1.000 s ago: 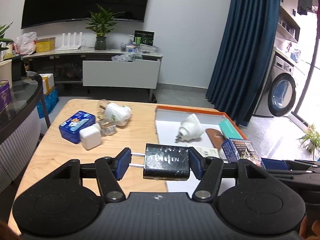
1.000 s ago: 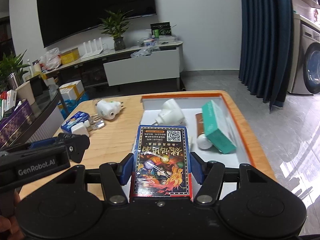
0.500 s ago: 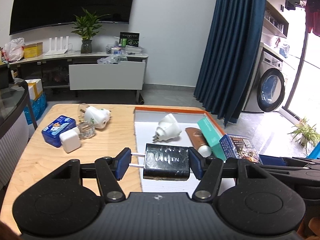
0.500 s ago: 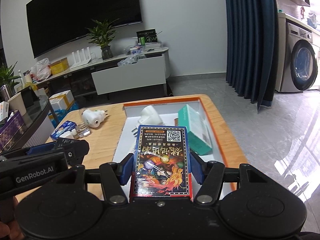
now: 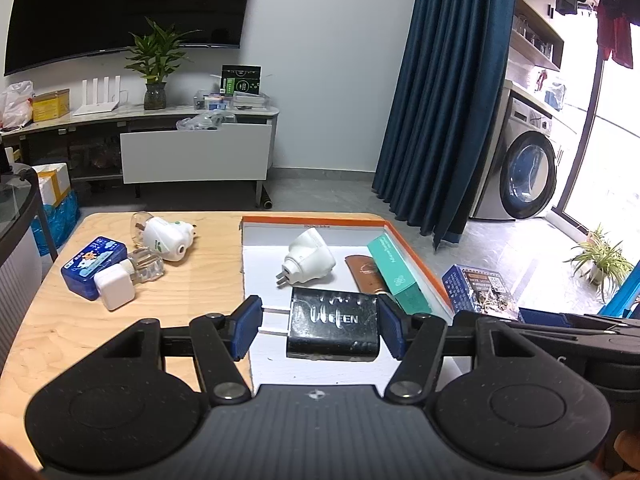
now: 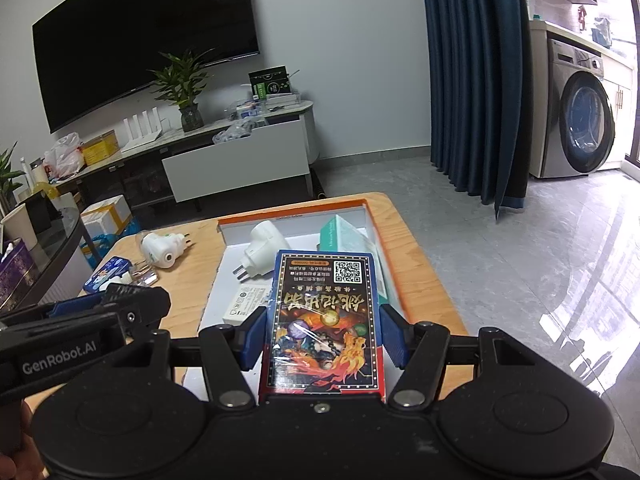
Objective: Organize rigid objects
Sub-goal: 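Carry the black charger and red card box over the white lid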
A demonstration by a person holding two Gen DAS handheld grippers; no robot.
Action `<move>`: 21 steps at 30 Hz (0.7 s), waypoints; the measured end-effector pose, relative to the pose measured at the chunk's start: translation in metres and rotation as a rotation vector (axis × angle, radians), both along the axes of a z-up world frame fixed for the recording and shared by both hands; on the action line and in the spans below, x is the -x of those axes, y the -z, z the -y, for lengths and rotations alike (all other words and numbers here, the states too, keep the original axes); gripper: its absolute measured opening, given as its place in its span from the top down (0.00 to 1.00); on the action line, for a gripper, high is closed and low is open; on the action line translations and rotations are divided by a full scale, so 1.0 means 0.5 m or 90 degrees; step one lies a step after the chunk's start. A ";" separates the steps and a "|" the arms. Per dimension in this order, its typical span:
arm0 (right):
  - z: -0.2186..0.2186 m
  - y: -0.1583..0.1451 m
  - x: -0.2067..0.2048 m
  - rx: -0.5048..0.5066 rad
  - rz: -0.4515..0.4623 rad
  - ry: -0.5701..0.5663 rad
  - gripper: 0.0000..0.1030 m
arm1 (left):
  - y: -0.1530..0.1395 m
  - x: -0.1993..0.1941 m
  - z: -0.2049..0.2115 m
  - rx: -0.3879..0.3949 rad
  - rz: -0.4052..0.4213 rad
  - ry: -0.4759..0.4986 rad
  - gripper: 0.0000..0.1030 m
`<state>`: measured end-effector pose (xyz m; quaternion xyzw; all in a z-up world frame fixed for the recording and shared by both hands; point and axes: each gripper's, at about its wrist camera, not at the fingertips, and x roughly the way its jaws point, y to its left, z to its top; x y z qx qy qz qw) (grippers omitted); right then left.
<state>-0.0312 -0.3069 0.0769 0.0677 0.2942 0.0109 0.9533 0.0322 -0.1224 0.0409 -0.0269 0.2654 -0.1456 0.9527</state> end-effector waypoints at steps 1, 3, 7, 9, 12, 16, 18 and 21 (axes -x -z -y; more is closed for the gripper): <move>0.003 0.000 0.000 0.000 0.000 0.002 0.31 | 0.000 -0.001 0.002 0.000 0.001 0.001 0.40; 0.007 -0.001 0.000 -0.001 0.000 0.005 0.31 | -0.001 -0.002 0.007 0.000 0.001 0.004 0.40; 0.013 -0.001 -0.003 -0.003 0.001 0.010 0.31 | -0.002 -0.006 0.015 -0.002 0.003 0.008 0.40; 0.014 0.001 -0.004 -0.002 0.000 0.011 0.31 | -0.003 -0.007 0.018 -0.003 0.004 0.009 0.40; 0.019 0.002 -0.007 -0.003 -0.001 0.014 0.31 | -0.003 -0.008 0.023 -0.003 0.002 0.012 0.40; 0.021 0.002 -0.009 -0.004 0.000 0.015 0.31 | -0.004 -0.010 0.029 -0.005 0.004 0.016 0.40; 0.023 0.002 -0.012 -0.005 -0.001 0.016 0.31 | -0.003 -0.011 0.031 -0.005 0.004 0.017 0.40; 0.025 0.002 -0.013 -0.006 -0.001 0.016 0.31 | -0.004 -0.013 0.035 -0.007 0.004 0.019 0.40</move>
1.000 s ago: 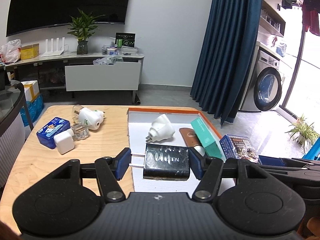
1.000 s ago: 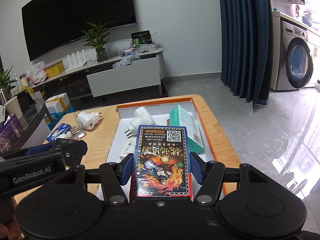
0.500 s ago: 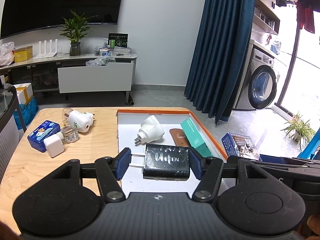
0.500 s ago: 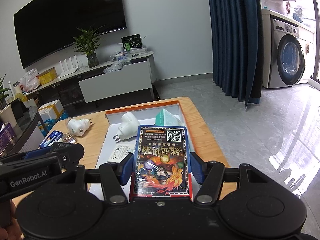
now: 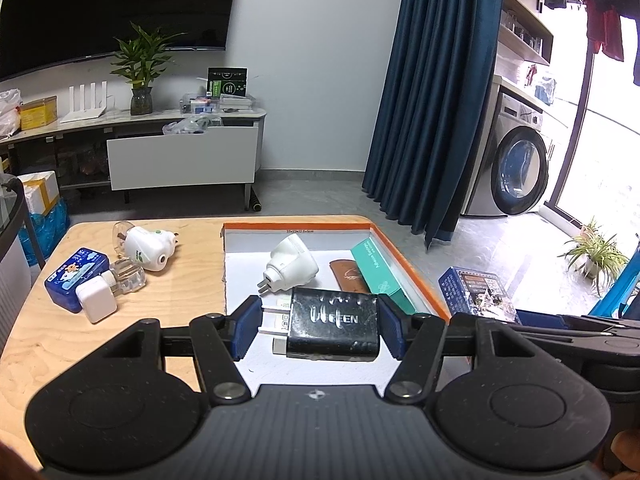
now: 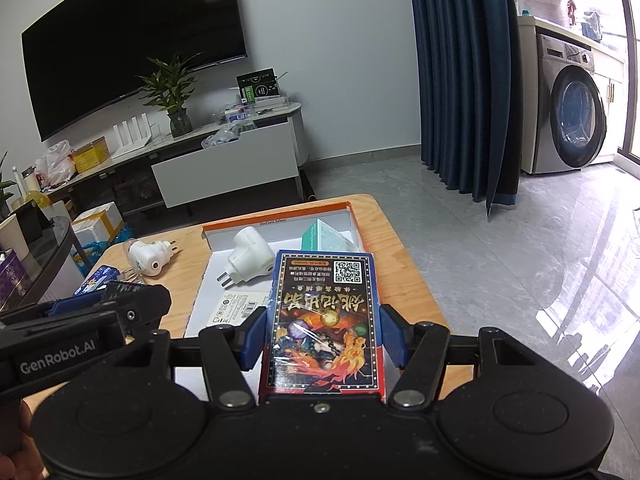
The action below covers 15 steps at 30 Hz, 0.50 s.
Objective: Organize rigid objects
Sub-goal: 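Carry the black charger and red card box over the white lid, then hold the charger and card box above the lid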
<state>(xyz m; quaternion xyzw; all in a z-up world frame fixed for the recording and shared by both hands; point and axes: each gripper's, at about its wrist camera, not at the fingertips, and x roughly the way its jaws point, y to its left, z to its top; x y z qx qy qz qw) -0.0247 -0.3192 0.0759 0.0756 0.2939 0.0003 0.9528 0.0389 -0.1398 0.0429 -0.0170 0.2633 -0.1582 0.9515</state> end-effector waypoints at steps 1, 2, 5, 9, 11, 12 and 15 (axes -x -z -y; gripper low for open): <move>0.000 0.000 0.000 0.000 0.000 0.000 0.31 | 0.000 -0.001 0.001 0.000 -0.001 0.001 0.40; 0.000 0.000 0.000 0.000 0.000 0.000 0.31 | -0.001 -0.002 0.002 0.000 -0.001 0.001 0.40; 0.001 0.001 -0.003 0.000 0.001 -0.001 0.31 | -0.001 -0.003 0.003 0.000 -0.001 0.002 0.40; 0.001 0.001 -0.008 0.000 0.000 -0.001 0.31 | -0.002 -0.007 0.005 -0.001 -0.002 0.004 0.40; 0.001 0.002 -0.009 0.000 -0.001 -0.002 0.31 | -0.002 -0.010 0.007 -0.002 -0.002 0.005 0.40; 0.001 0.002 -0.010 -0.001 -0.001 -0.002 0.31 | -0.003 -0.010 0.008 -0.001 -0.002 0.005 0.40; 0.000 0.003 -0.013 0.000 -0.004 -0.002 0.31 | -0.002 -0.011 0.009 -0.003 -0.002 0.007 0.40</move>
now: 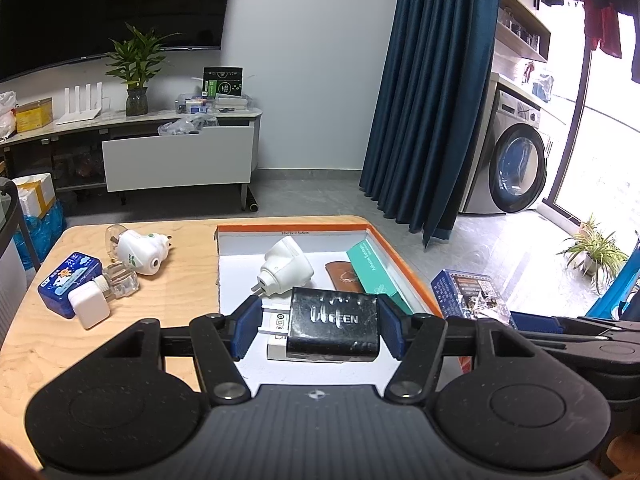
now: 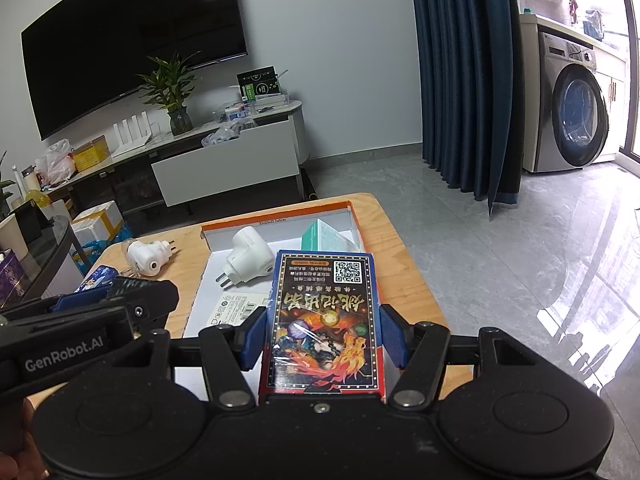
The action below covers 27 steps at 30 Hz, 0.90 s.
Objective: Organize rigid objects
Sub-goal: 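Hold the charger and card box above the lid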
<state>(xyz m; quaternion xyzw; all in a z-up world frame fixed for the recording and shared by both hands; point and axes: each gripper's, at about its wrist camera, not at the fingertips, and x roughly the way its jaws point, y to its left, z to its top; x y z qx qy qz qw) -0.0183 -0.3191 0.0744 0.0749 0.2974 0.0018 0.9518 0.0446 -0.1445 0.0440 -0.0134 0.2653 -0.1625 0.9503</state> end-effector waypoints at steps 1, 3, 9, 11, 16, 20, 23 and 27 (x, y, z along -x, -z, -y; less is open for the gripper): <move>0.000 0.001 -0.002 0.000 -0.001 0.000 0.31 | 0.001 -0.001 0.001 -0.001 -0.001 0.000 0.40; 0.000 0.002 -0.004 0.000 -0.002 -0.001 0.31 | 0.003 -0.003 0.003 -0.001 -0.003 -0.001 0.40; 0.001 0.003 -0.008 0.002 -0.003 -0.002 0.31 | 0.007 -0.006 0.002 -0.001 -0.008 -0.005 0.40; 0.001 0.005 -0.011 0.003 -0.005 -0.003 0.31 | 0.008 -0.007 0.003 -0.001 -0.008 -0.005 0.40; 0.001 0.008 -0.018 0.006 -0.009 -0.004 0.31 | 0.011 -0.010 0.003 0.000 -0.012 -0.006 0.40; 0.002 0.011 -0.025 0.009 -0.011 -0.005 0.31 | 0.013 -0.013 0.004 0.001 -0.014 -0.006 0.40; 0.002 0.013 -0.029 0.010 -0.014 -0.006 0.31 | 0.015 -0.017 0.005 0.001 -0.016 -0.006 0.40; 0.003 0.016 -0.037 0.011 -0.018 -0.008 0.31 | 0.019 -0.025 0.005 0.002 -0.019 -0.007 0.40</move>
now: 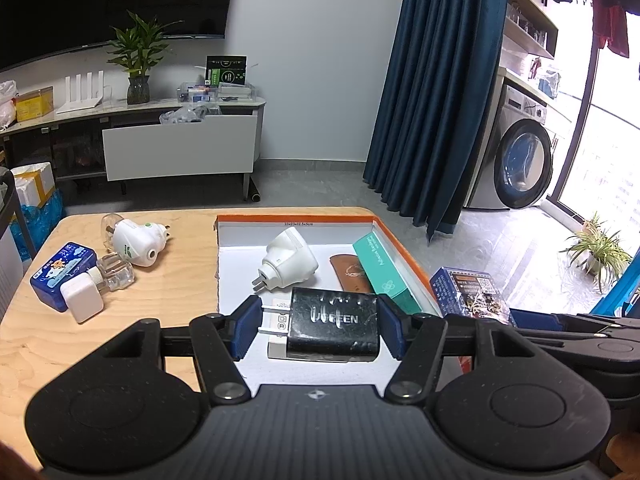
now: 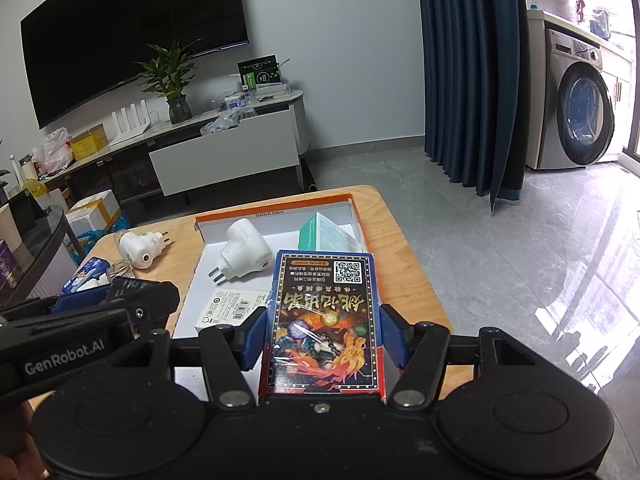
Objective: Organize rigid objects
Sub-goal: 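Hold the charger and card box above the lid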
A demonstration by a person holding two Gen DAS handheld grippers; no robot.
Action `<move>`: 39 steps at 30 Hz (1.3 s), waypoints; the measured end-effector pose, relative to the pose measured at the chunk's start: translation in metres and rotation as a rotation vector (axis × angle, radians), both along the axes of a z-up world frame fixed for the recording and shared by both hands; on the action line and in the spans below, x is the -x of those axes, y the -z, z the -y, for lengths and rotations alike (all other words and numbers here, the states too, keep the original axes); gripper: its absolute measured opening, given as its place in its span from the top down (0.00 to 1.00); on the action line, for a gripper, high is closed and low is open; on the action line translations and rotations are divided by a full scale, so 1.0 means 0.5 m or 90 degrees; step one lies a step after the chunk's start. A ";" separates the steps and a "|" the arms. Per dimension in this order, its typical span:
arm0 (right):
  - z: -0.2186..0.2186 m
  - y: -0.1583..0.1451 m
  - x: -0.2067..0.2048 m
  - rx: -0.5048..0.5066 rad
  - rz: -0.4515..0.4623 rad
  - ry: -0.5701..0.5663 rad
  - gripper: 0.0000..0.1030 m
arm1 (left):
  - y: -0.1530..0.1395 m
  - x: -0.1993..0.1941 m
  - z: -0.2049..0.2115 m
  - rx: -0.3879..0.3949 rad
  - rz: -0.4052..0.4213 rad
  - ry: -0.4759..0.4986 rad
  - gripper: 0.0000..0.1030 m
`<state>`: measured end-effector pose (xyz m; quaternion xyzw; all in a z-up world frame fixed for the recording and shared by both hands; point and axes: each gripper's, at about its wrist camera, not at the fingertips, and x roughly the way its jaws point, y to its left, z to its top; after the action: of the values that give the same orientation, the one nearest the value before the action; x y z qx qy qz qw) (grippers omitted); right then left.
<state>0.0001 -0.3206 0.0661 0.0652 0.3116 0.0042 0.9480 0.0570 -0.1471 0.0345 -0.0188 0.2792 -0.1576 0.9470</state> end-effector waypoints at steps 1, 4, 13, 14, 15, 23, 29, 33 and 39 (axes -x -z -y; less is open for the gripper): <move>0.000 0.001 -0.002 0.001 -0.001 -0.001 0.31 | 0.001 -0.002 0.000 0.000 -0.001 0.000 0.40; 0.000 0.001 -0.009 0.001 -0.002 -0.002 0.31 | 0.001 -0.007 0.000 0.000 -0.002 -0.001 0.40; -0.002 0.000 -0.028 0.004 -0.002 -0.006 0.31 | -0.002 -0.029 0.001 -0.001 -0.003 -0.003 0.40; -0.002 -0.001 -0.031 0.004 -0.001 -0.006 0.31 | -0.002 -0.031 0.001 -0.001 -0.004 -0.004 0.40; -0.001 -0.001 -0.034 0.004 -0.001 -0.007 0.31 | -0.002 -0.033 0.001 -0.001 -0.004 -0.004 0.40; 0.002 -0.008 -0.054 0.006 0.004 -0.012 0.31 | -0.007 -0.042 0.005 -0.003 -0.002 -0.003 0.40; 0.003 -0.010 -0.061 0.008 0.006 -0.014 0.31 | -0.007 -0.044 0.006 -0.003 -0.002 -0.003 0.40; 0.006 -0.013 -0.072 0.011 0.005 -0.019 0.31 | -0.007 -0.044 0.006 -0.003 -0.002 -0.002 0.40; 0.006 -0.013 -0.078 0.014 0.004 -0.020 0.31 | -0.010 -0.054 0.008 -0.004 -0.004 -0.002 0.40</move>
<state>0.0389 -0.3234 0.0725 0.0500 0.3093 0.0163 0.9495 0.0839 -0.1511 0.0396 -0.0165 0.2827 -0.1554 0.9464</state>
